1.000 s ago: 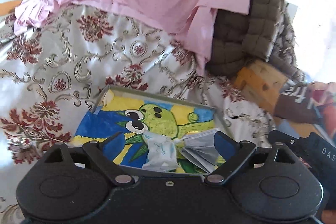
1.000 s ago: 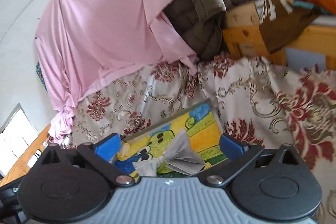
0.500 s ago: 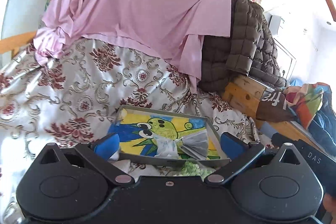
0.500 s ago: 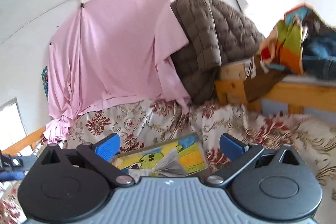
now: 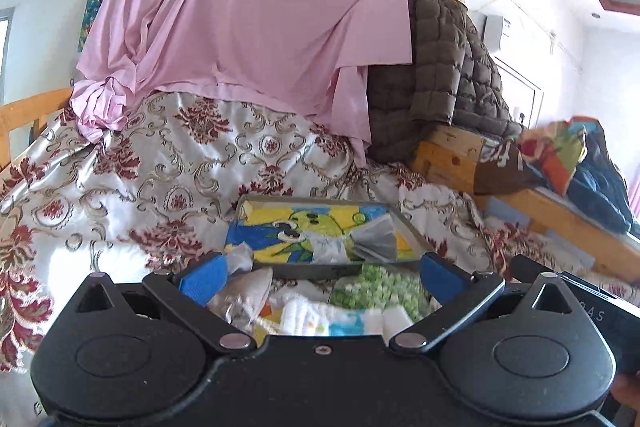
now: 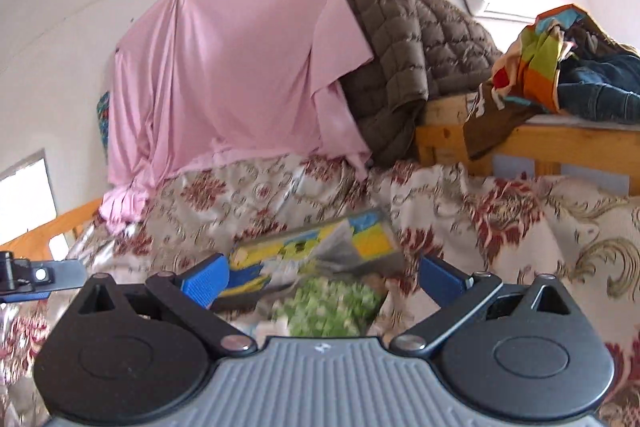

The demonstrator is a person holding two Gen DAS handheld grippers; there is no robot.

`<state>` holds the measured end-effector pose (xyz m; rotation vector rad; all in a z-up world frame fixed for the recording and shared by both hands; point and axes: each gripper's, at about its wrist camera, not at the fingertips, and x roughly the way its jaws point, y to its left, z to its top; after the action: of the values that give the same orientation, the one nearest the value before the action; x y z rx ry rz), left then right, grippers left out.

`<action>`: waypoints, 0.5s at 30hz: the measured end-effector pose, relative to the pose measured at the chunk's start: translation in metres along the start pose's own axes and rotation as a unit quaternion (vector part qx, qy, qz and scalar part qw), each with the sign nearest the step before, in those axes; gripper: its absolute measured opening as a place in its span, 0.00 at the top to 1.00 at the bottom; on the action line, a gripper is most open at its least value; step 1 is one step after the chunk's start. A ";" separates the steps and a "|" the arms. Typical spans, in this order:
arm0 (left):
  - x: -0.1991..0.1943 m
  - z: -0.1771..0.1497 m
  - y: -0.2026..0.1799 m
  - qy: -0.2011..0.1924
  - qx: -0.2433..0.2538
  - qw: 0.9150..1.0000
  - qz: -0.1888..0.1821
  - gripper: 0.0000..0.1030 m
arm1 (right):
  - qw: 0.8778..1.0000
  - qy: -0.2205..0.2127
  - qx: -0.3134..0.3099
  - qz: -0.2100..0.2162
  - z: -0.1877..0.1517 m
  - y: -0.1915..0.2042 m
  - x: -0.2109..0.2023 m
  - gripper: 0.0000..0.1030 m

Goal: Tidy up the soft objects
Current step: 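Move both tools back from the tray to the pile of soft items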

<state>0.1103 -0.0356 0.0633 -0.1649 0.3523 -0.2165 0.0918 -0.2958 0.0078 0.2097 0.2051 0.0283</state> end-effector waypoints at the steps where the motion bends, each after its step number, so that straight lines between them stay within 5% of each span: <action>1: -0.001 -0.004 0.002 0.004 -0.001 1.000 0.000 0.01 | 1.000 0.007 -0.004 0.000 -0.003 0.003 -0.002 0.00; 15: -0.001 -0.048 0.051 0.045 0.007 0.999 0.023 0.01 | 0.996 0.068 -0.047 0.011 -0.032 0.037 -0.012 0.00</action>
<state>0.1016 0.0079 0.0088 -0.1337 0.4437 -0.1802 0.0738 -0.2536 -0.0124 0.1161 0.3369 0.0752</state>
